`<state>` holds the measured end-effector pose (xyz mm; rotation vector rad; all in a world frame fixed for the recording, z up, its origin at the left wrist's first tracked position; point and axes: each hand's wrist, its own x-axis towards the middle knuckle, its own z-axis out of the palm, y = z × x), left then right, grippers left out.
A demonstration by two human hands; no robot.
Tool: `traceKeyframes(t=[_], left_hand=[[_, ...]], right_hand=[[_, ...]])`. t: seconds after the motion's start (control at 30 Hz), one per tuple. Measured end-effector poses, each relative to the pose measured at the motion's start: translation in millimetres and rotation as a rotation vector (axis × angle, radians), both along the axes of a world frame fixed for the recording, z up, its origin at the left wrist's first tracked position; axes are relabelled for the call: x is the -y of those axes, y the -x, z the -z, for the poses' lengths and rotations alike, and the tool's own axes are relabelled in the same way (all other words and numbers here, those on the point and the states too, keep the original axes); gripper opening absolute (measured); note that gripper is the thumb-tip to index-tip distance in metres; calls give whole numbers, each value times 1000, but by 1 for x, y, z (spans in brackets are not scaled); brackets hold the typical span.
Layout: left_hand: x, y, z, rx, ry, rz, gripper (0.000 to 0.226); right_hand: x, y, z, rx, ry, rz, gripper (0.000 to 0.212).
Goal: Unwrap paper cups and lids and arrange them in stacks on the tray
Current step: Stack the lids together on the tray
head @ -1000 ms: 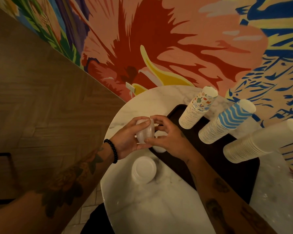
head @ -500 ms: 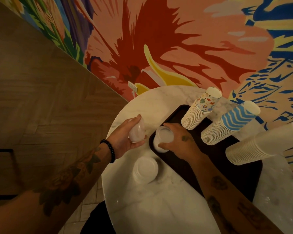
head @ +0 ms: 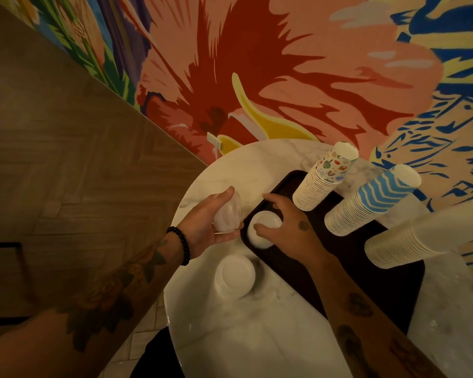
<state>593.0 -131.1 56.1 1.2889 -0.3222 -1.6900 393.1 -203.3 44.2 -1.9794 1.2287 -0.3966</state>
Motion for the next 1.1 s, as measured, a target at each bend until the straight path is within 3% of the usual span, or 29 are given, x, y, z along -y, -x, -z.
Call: traceKeyframes(t=[0.1, 0.37, 0.53, 0.67, 0.83, 1.0, 1.1], left_hand=[[4, 6, -4, 7, 32, 37, 58], [7, 10, 0, -4, 55, 127, 57], [4, 5, 5, -4, 10, 60, 72], [2, -7, 12, -86, -80, -101, 62], [-1, -18, 19, -204, -82, -183, 50], [-3, -17, 19, -200, -103, -163, 66], [-4, -15, 16, -197, -94, -124, 59]], right_hand=[[-8, -11, -18, 156, -66, -62, 76], [-15, -23, -18, 174, -63, -85, 77], [-8, -15, -14, 246, -72, -16, 74], [5, -4, -5, -2, 49, -4, 76], [10, 0, 13, -247, 52, -59, 79], [7, -2, 22, -310, 40, -67, 81], [6, -1, 21, -317, 40, -69, 83]])
